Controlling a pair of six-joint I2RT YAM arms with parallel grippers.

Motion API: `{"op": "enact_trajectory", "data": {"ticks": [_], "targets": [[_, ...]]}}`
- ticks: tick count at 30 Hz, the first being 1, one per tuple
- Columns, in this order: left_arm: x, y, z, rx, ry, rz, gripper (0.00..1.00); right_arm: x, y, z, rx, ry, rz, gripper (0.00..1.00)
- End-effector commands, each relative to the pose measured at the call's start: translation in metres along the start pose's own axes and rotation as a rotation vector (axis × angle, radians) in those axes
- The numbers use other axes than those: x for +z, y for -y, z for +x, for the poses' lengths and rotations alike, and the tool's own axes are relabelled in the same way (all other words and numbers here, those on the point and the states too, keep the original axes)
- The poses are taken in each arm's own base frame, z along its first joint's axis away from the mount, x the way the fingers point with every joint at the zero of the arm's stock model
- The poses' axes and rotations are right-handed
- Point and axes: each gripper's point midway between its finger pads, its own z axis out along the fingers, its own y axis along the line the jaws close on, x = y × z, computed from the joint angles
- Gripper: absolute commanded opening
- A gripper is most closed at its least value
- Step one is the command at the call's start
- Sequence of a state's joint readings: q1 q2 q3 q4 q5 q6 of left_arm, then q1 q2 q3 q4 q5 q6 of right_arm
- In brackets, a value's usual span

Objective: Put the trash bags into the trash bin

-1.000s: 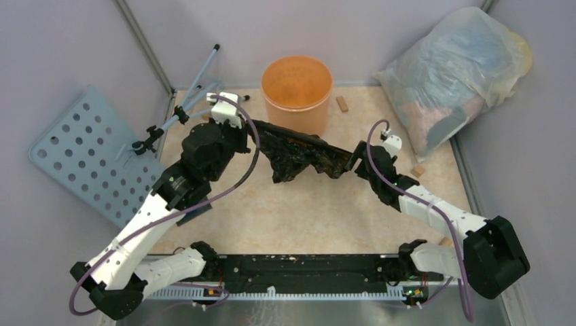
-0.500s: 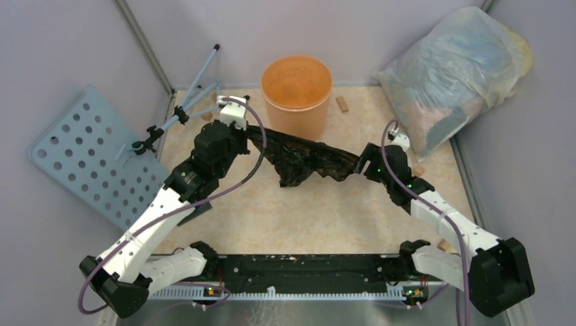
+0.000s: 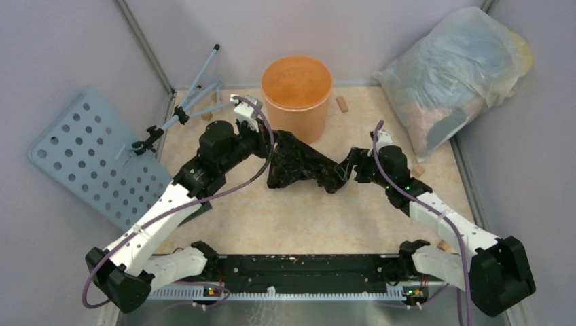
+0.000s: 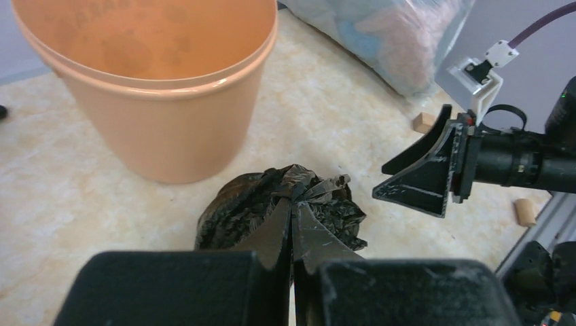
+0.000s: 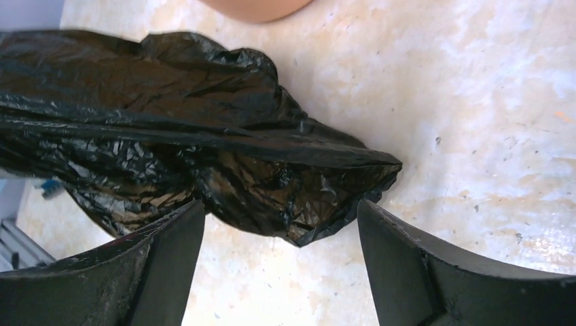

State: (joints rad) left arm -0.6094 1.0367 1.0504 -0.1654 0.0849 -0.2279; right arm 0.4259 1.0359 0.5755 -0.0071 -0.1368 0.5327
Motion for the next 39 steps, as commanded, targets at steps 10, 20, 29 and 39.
{"op": "enact_trajectory", "data": {"ticks": [10, 20, 29, 39], "targets": [[-0.007, 0.038, -0.029, 0.026, 0.043, 0.192, 0.0, -0.003, -0.063, -0.014, -0.384, 0.126, -0.235, 0.54], [-0.007, 0.05, -0.03, -0.022, 0.021, 0.247, 0.0, -0.013, -0.126, -0.011, -0.459, 0.223, -0.459, 0.0], [-0.006, 0.062, -0.031, -0.04, 0.004, 0.309, 0.0, -0.004, -0.149, -0.012, -0.527, 0.273, -0.48, 0.05], [-0.016, 0.056, -0.024, -0.027, -0.013, 0.278, 0.0, -0.019, -0.117, -0.028, -0.582, 0.346, -0.307, 0.54]]}}
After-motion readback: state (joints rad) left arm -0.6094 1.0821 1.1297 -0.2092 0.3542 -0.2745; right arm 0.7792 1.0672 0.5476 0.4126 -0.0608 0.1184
